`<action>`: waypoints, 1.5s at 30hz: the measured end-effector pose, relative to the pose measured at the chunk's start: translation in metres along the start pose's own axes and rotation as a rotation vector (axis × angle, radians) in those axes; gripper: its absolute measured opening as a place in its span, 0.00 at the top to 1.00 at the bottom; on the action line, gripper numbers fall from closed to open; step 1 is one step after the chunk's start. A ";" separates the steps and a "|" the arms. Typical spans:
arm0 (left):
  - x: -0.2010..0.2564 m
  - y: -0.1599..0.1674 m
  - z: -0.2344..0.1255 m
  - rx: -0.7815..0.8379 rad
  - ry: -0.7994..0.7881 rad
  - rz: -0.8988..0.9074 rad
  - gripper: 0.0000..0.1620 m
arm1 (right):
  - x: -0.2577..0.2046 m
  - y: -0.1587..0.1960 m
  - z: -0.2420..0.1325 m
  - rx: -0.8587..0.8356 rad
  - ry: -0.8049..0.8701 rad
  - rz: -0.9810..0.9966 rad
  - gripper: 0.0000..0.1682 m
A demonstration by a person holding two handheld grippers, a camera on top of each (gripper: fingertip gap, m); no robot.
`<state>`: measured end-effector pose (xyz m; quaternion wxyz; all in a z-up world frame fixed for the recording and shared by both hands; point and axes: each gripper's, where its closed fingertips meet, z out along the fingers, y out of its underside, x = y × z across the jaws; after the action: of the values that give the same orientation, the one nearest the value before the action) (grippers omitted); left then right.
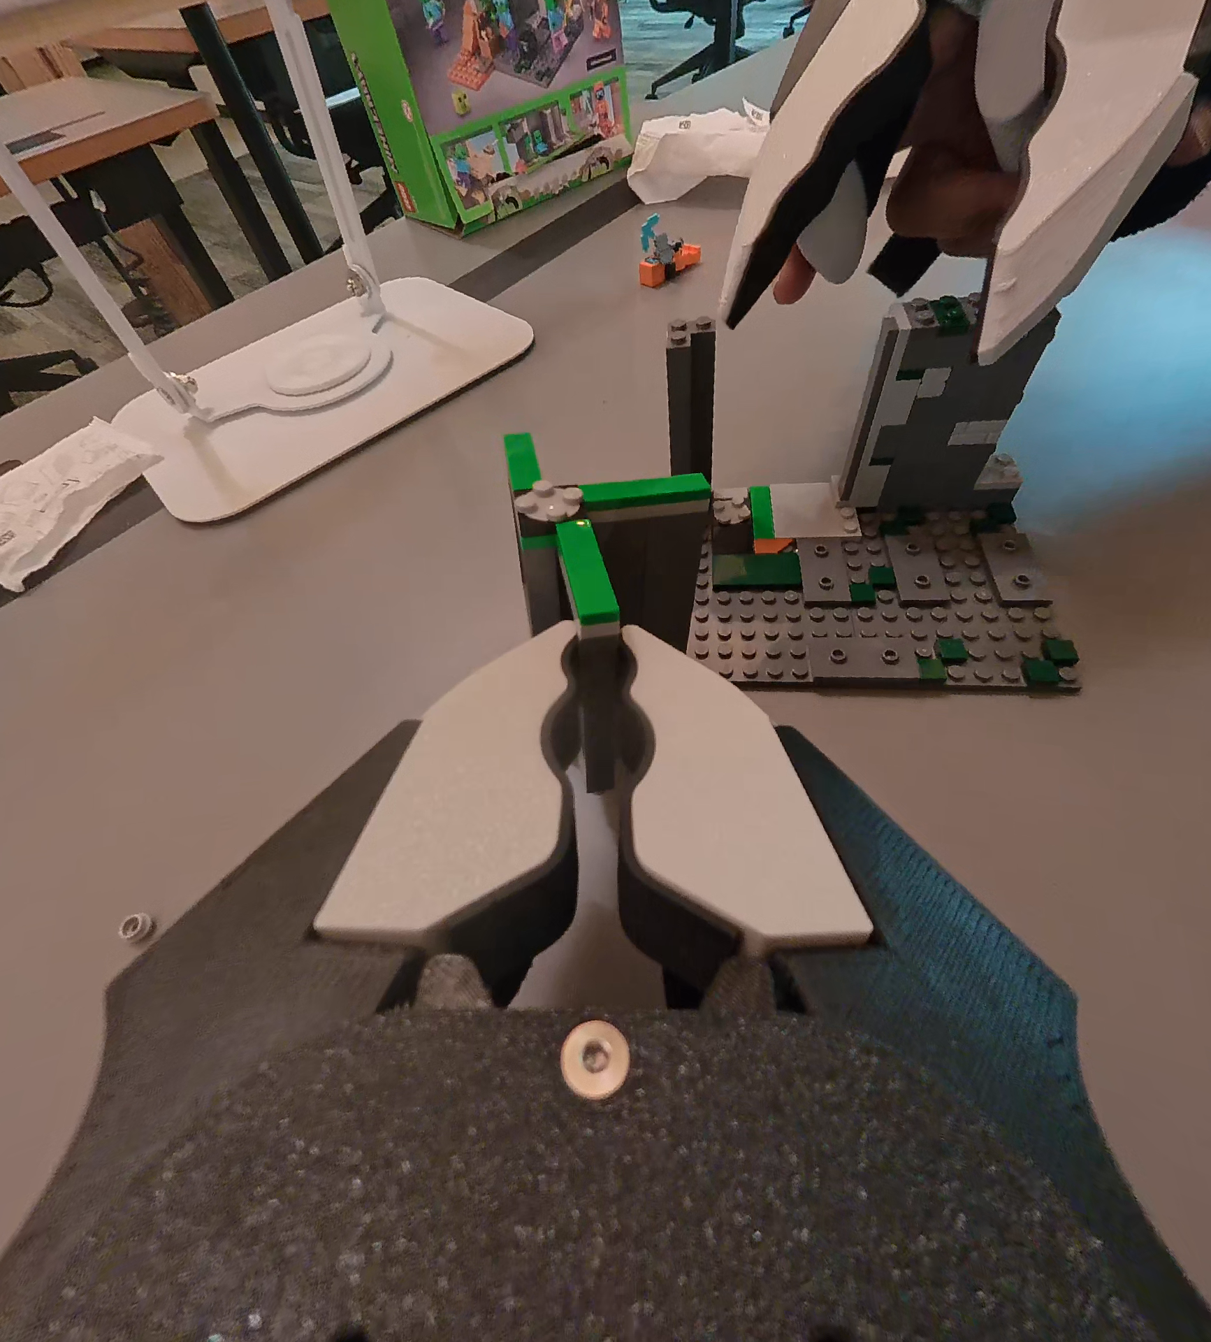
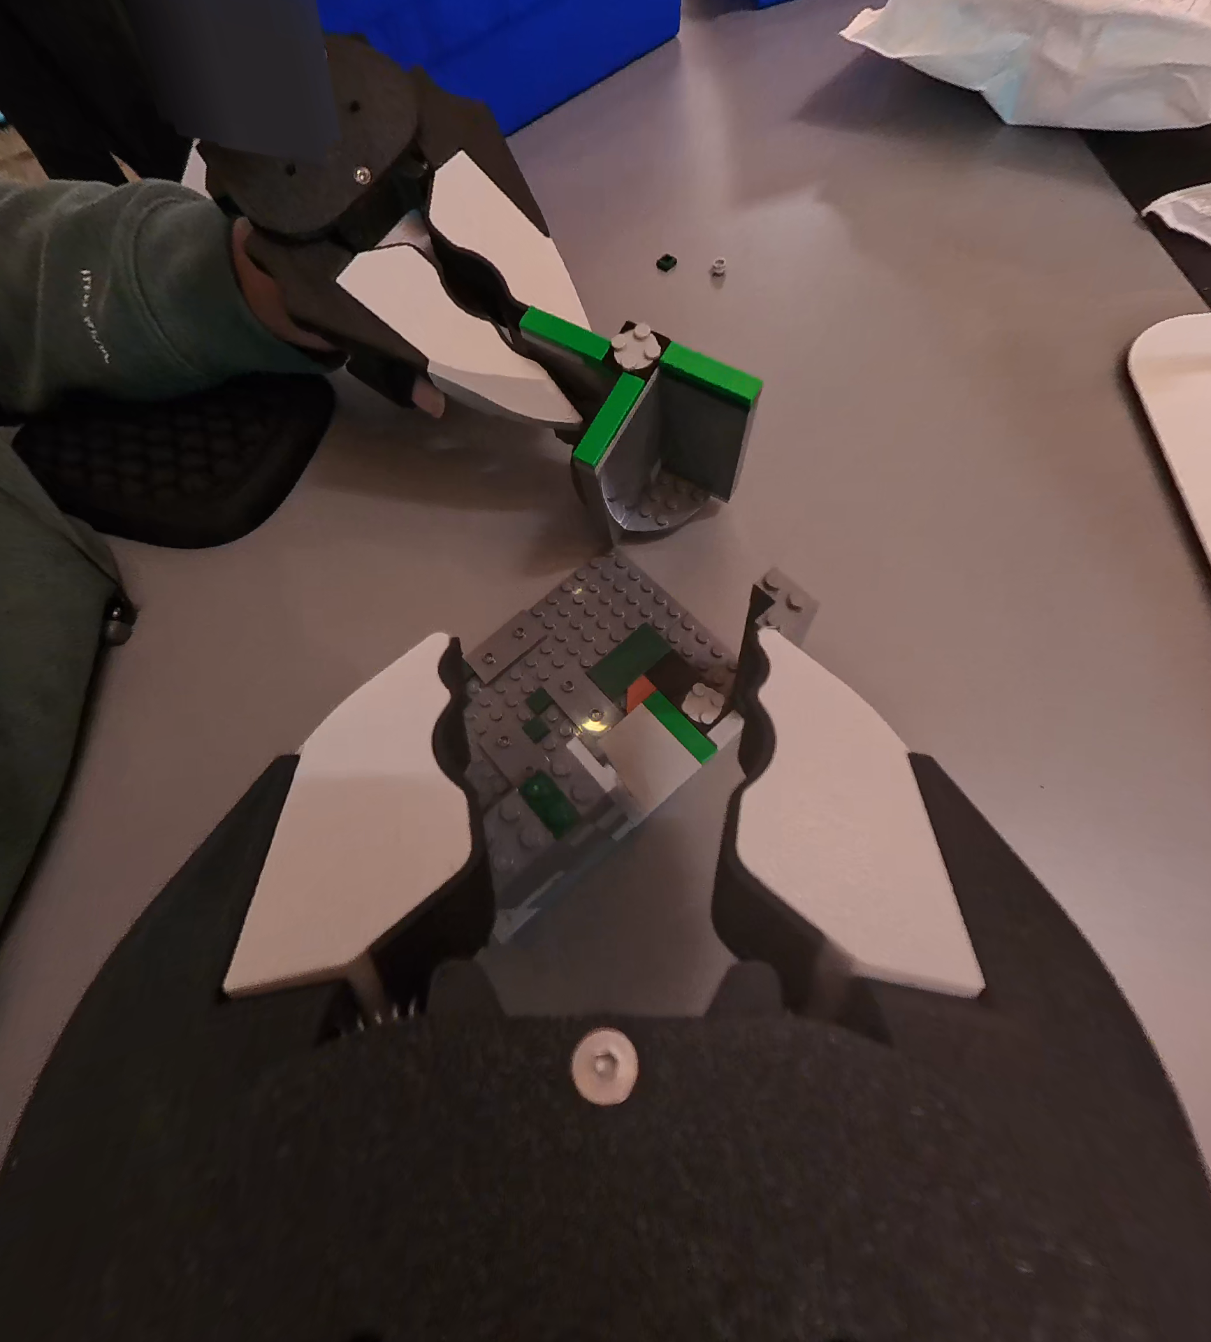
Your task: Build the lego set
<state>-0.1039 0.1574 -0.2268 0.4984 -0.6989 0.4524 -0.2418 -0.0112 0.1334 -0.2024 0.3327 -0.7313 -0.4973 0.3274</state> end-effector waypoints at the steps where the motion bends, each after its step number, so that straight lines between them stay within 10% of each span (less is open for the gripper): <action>1: 0.000 0.000 0.000 0.003 0.001 -0.001 0.97 | -0.001 0.001 -0.001 -0.001 -0.005 -0.007 0.57; 14: 0.002 -0.002 -0.002 0.012 0.015 -0.004 0.97 | -0.005 0.006 -0.008 -0.041 -0.032 -0.127 0.48; 26: 0.005 -0.001 -0.002 0.003 0.018 0.015 0.97 | -0.007 0.025 -0.003 -0.478 -0.133 -0.486 0.31; 45: 0.002 -0.015 -0.019 0.089 0.048 -0.031 0.97 | 0.013 0.019 0.009 -0.531 -0.001 -0.528 0.45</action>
<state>-0.1121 0.1484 -0.2058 0.5145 -0.6769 0.4420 -0.2860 -0.0053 0.1415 -0.2255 0.2044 -0.6386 -0.7364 0.0903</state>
